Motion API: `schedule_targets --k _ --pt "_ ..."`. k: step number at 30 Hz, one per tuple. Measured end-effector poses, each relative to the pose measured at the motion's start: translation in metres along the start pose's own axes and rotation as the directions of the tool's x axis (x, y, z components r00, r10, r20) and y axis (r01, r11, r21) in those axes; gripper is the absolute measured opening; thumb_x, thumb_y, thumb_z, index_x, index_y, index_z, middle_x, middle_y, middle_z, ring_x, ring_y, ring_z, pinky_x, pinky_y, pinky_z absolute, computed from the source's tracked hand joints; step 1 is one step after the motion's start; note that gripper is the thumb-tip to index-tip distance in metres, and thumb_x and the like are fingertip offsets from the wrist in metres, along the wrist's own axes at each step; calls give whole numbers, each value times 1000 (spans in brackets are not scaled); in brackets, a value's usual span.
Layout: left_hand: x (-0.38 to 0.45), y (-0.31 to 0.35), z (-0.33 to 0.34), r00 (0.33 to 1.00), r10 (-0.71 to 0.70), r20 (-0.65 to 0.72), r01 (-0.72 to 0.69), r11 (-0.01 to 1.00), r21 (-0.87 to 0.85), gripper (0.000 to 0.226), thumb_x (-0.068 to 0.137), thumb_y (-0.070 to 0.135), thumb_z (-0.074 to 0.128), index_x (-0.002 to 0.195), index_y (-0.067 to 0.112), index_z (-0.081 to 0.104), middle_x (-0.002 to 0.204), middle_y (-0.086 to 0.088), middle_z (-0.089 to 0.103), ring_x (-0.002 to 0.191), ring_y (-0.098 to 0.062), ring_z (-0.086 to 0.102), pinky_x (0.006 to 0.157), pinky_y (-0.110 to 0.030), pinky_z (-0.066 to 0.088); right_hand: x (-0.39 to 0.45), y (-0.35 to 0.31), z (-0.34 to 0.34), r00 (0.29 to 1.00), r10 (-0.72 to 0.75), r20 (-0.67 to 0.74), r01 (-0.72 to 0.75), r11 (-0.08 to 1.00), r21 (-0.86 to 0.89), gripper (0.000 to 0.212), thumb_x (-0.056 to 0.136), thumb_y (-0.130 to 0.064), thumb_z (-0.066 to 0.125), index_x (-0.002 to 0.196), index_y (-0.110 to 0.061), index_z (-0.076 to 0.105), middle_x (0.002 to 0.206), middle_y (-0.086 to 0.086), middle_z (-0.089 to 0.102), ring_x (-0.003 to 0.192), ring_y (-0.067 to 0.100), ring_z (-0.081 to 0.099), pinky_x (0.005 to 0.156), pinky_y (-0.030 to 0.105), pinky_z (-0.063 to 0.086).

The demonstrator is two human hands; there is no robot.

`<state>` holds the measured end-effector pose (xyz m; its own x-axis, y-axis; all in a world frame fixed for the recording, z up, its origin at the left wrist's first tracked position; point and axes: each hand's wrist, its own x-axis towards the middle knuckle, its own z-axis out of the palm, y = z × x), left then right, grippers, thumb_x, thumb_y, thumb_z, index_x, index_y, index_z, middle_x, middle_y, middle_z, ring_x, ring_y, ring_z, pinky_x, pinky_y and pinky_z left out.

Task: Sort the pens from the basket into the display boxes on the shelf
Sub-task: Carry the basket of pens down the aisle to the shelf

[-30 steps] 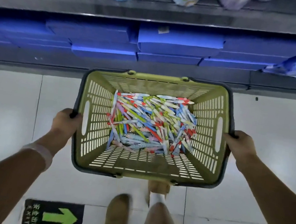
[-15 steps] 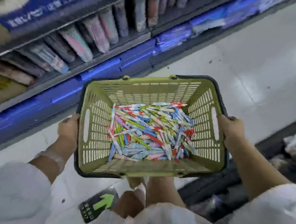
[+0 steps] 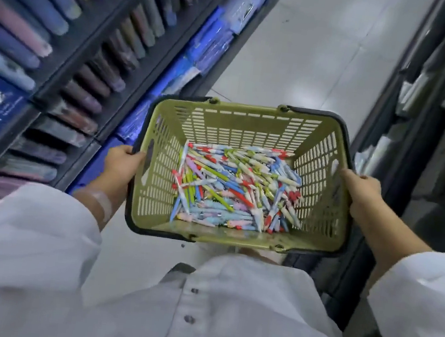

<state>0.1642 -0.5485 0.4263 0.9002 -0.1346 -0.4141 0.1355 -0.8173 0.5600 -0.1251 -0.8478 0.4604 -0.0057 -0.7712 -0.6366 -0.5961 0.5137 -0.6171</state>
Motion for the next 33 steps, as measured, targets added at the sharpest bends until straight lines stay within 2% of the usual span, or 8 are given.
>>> schedule_targets --k 4,8,11,13,17,20,25,33 --pt "56 102 27 998 59 -5 -59 997 -43 34 82 17 60 53 11 44 51 -4 41 56 -21 38 50 -34 31 61 -78 -16 1000 1 -20 0 999 41 45 85 -28 60 112 7 57 66 6 63 69 22 58 75 35 53" --pt "121 201 52 990 140 21 -138 987 -81 34 81 17 61 53 13 41 55 -8 37 56 -21 34 54 -32 27 119 -155 -16 996 -7 -85 16 994 104 29 85 -32 62 94 -5 61 73 5 56 76 26 58 55 24 45" --pt "183 275 78 983 178 40 -174 980 -92 27 81 17 60 57 13 50 58 -9 45 56 -20 39 55 -30 30 169 -213 -6 987 26 -161 -3 990 141 48 84 -30 61 117 4 56 105 20 64 100 35 61 83 42 52" --pt "228 324 100 975 204 89 -192 972 -132 30 83 14 59 55 14 48 55 -7 43 54 -17 37 52 -31 30 205 -254 1 981 62 -185 -30 985 170 45 85 -29 60 118 1 57 117 20 61 100 35 61 86 42 50" --pt "304 427 139 954 240 180 -214 965 -155 31 85 10 59 56 15 49 55 -3 43 53 -13 35 39 -17 30 265 -339 4 974 112 -196 -58 963 262 36 88 -26 58 116 -4 58 114 17 62 85 25 58 77 37 49" --pt "351 505 167 937 269 225 -239 959 -151 33 85 9 59 55 13 47 54 -6 40 51 -15 33 44 -23 33 303 -393 -2 965 123 -231 -49 952 301 39 89 -24 56 118 3 56 108 20 63 74 23 58 78 39 49" --pt "422 646 233 884 357 303 -331 934 -134 27 84 10 59 59 12 50 63 -9 46 53 -18 37 47 -21 35 396 -467 -19 928 164 -334 -30 928 372 40 89 -21 56 118 6 55 119 24 59 102 33 59 87 41 48" --pt "516 870 357 885 340 318 -332 940 -81 25 83 9 60 61 12 50 55 -5 40 41 -11 36 37 -18 30 594 -624 -60 932 182 -313 -62 932 357 21 90 -18 57 103 -1 59 94 18 53 88 27 52 74 33 41"
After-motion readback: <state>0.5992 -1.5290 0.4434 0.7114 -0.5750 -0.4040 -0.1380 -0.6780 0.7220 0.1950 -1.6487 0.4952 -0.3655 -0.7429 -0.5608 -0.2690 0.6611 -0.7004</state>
